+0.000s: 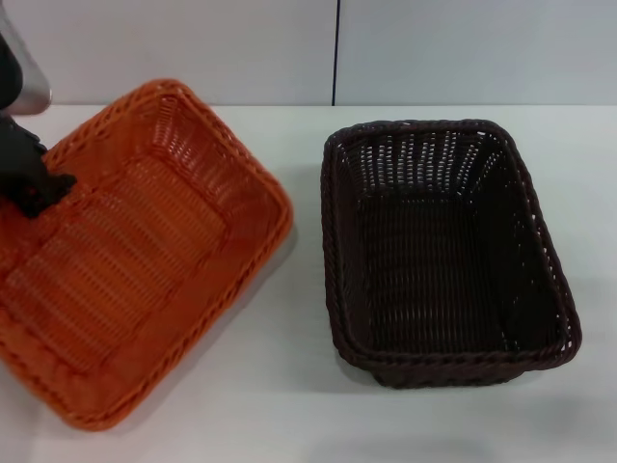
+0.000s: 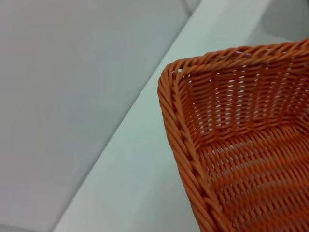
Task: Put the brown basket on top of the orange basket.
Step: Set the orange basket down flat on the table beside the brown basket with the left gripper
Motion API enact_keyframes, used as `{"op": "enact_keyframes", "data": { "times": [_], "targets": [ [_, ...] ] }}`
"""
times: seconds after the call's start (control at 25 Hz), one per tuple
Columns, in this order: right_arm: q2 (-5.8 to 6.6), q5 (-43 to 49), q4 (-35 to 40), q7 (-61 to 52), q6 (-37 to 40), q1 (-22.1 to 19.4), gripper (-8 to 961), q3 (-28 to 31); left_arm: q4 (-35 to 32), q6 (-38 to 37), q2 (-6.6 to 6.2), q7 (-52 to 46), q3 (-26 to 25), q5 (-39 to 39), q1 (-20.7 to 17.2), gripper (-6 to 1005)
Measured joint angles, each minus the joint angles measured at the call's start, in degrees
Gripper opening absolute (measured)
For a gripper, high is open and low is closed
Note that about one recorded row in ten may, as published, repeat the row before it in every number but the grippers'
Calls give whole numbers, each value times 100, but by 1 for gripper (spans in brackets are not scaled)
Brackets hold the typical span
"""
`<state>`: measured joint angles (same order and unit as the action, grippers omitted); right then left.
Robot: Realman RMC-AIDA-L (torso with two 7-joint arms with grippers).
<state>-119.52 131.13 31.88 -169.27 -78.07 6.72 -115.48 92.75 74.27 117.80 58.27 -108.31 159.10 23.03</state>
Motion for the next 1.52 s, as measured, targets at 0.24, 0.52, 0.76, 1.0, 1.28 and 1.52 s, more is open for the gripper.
{"op": "enact_keyframes", "data": {
  "times": [0.24, 0.52, 0.76, 1.0, 1.28, 1.52],
  "targets": [
    [-1, 0, 65, 0, -5, 20, 711, -25, 531, 625, -31, 1525, -270, -781, -161, 245],
    [11, 0, 134, 0, -5, 72, 711, -116, 653, 1308, -20, 2196, -610, -1384, 46, 196],
    [11, 0, 145, 0, -4, 35, 711, -129, 425, 1478, -6, 2330, -515, -1376, 322, 169],
    [7, 0, 144, 0, -3, 30, 711, -143, -278, 1143, -2, 2399, -470, -1336, 739, 167],
    [21, 11, 123, 0, 2, 44, 710, -195, -1126, 334, 11, 2406, -287, -1051, 1109, 165],
    [26, 10, 120, 0, 2, 27, 710, -194, -1329, 16, 29, 2264, -59, -986, 1154, 166]
  ]
}}
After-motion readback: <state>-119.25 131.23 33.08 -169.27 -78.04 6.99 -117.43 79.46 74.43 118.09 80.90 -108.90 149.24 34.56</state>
